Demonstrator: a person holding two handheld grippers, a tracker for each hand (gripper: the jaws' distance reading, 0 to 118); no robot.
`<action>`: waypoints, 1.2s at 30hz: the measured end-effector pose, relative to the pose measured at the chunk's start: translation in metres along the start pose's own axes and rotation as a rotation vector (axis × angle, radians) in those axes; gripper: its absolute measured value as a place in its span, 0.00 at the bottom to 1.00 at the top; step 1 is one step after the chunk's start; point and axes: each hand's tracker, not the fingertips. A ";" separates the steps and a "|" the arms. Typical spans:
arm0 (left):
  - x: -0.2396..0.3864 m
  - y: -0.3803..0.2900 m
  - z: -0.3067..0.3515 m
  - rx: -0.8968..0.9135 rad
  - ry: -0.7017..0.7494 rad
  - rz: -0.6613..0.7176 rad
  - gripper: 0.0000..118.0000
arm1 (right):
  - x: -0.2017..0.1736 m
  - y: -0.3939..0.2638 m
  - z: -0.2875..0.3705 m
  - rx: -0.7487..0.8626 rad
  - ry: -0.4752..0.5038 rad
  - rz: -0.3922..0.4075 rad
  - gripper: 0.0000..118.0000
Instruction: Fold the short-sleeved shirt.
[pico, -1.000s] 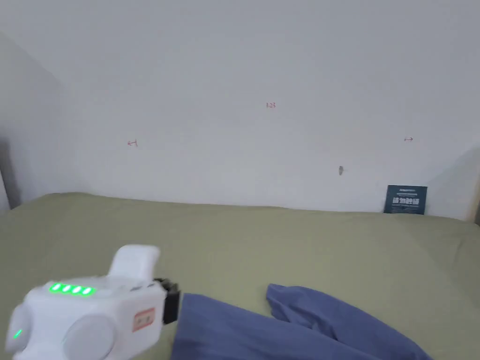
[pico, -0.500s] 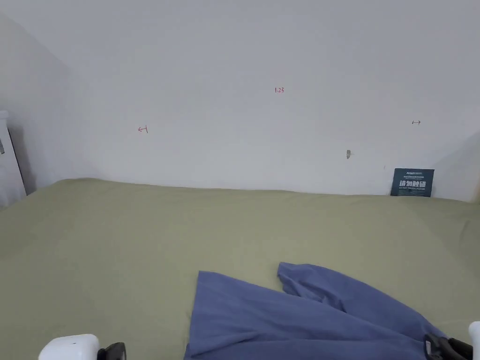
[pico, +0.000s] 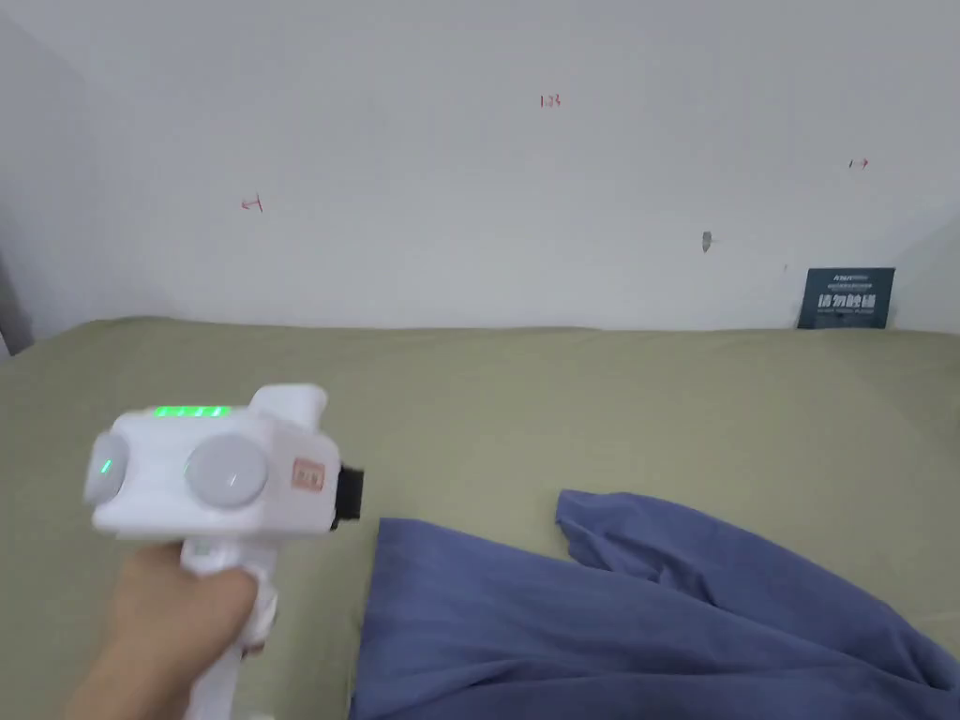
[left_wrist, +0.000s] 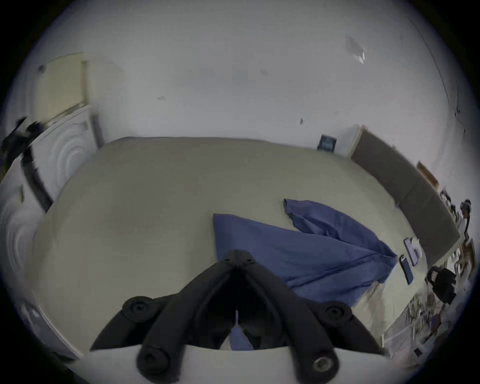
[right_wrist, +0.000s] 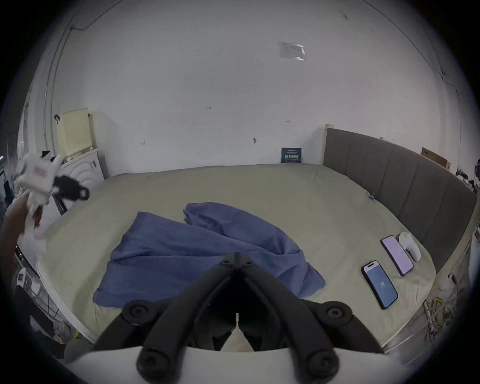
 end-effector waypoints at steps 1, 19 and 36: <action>0.001 0.022 -0.025 -0.071 -0.021 -0.064 0.00 | 0.002 0.000 -0.006 -0.012 -0.003 -0.002 0.01; 0.002 0.038 -0.242 -0.442 -0.067 0.045 0.63 | 0.012 -0.028 -0.032 -0.120 0.026 -0.014 0.01; 0.014 0.019 -0.228 -0.460 -0.090 0.070 0.00 | 0.015 -0.026 -0.022 -0.108 0.046 -0.025 0.01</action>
